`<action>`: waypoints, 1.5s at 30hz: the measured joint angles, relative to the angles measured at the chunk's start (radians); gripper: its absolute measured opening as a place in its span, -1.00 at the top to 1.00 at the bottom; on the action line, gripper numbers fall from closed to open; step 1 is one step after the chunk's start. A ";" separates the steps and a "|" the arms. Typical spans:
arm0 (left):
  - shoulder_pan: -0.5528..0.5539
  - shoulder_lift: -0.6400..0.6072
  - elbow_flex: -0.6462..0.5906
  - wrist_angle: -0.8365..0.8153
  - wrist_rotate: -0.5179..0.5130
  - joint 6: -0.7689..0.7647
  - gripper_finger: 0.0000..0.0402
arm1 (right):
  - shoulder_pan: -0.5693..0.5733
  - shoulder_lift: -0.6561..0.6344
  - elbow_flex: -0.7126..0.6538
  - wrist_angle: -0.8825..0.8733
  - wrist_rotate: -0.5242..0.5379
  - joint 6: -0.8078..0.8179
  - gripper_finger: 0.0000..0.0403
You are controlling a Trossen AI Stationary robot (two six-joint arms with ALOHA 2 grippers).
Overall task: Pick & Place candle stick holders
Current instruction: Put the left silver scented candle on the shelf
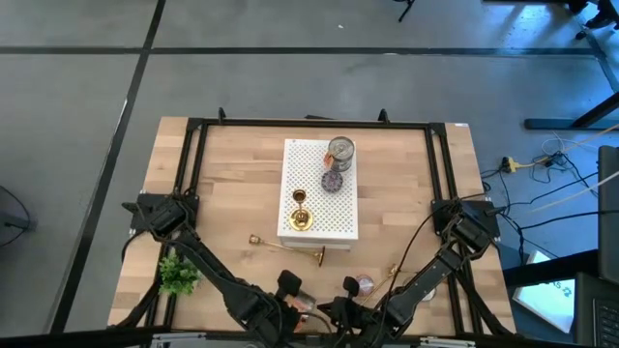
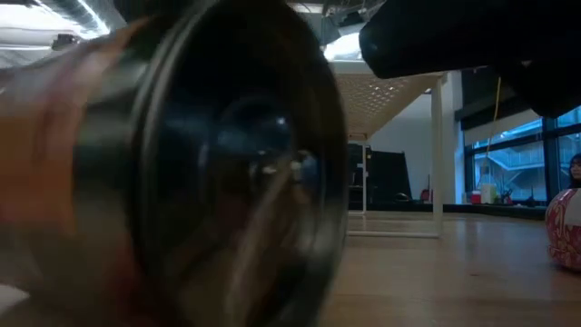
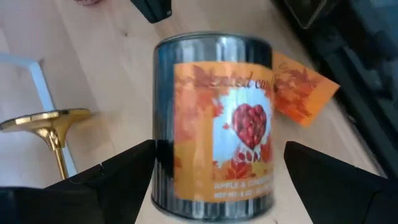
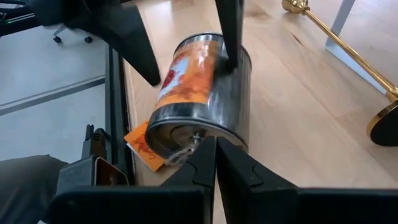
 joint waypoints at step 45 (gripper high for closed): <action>0.068 0.134 -0.006 0.157 0.206 -0.050 -0.91 | 0.010 -0.002 0.000 0.018 0.000 0.005 0.92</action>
